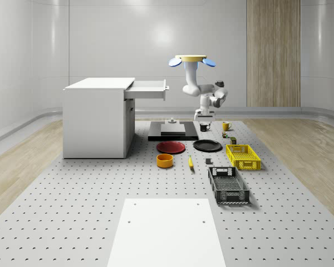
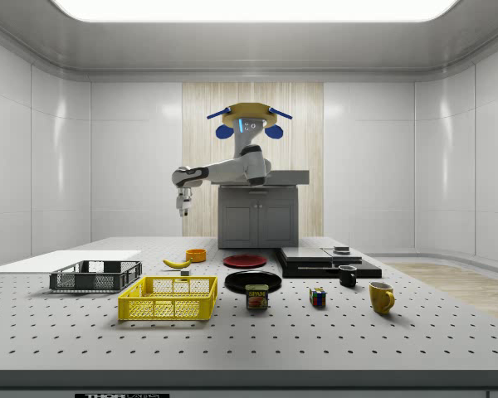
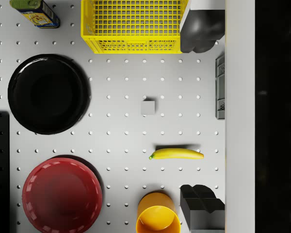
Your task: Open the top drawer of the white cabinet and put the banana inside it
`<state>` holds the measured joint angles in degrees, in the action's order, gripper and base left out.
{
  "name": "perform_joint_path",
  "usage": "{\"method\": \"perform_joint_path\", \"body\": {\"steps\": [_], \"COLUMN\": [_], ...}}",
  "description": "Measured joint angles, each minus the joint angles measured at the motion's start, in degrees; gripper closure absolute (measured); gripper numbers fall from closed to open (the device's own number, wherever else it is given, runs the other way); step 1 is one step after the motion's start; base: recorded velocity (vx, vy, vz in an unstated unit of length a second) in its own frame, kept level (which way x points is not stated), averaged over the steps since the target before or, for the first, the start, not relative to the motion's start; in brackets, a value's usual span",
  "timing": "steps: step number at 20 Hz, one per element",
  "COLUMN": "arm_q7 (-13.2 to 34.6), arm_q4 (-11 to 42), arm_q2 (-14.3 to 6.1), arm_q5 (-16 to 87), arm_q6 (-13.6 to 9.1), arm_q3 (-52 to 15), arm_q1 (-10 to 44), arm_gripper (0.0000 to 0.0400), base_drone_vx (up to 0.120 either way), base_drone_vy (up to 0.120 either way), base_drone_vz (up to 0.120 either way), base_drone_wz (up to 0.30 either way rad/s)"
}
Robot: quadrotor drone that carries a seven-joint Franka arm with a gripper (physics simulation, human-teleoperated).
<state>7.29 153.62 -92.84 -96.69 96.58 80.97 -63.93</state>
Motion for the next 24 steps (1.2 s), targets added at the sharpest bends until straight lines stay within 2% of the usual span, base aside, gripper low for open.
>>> {"method": "perform_joint_path", "body": {"steps": [5,24], "arm_q7": [0.00,0.00], "arm_q4": [0.00,0.00], "arm_q2": [-0.02,-0.05], "arm_q5": [0.01,0.02], "arm_q6": [0.01,0.05], "arm_q3": [0.00,0.00], "arm_q1": [0.00,-0.01], "arm_gripper": [0.0000,0.0000], "base_drone_vx": [0.104,0.000], "base_drone_vy": [0.000,0.000], "base_drone_vz": [-0.120,-0.120], "base_drone_wz": [0.000,0.000]}}
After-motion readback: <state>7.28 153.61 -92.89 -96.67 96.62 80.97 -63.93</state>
